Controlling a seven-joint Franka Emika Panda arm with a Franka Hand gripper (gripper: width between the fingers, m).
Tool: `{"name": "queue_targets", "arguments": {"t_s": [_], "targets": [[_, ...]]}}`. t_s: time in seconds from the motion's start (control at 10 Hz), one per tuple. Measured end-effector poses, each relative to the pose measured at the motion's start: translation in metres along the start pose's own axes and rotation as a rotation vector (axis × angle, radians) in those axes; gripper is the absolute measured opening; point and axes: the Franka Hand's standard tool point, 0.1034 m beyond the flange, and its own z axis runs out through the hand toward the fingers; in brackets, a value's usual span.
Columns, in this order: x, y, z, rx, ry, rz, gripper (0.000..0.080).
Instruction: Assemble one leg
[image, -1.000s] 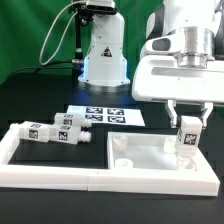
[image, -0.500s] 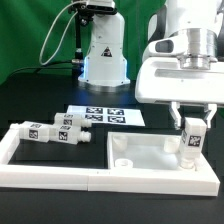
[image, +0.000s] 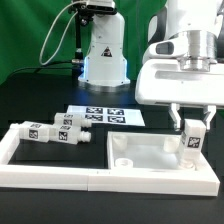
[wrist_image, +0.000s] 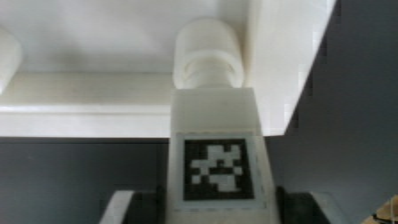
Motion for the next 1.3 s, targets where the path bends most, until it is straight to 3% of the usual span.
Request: {"name": "queue_targets", "arguments": {"t_s": [0.5,0.7,0.8,0.9,1.1,1.2,1.3], "targets": [[-0.006,0.004,0.007,-0.009,0.016,-0.019,0.0286],[-0.006,0.004,0.007,-0.009,0.015,-0.021,0.0528],[-0.006,0.004,0.007,-0.009,0.015,-0.022,0.0612],[-0.006,0.009,0.007,-0.012,-0.014,-0.033,0.0612],[0.013,0.023,-0.011,0.005,-0.080,0.011,0.0647],[0.012,0.027,-0.011,0.010,-0.194,0.029,0.0647],[0.024,0.031,-0.013,0.019,-0.325,0.057,0.0649]]}}
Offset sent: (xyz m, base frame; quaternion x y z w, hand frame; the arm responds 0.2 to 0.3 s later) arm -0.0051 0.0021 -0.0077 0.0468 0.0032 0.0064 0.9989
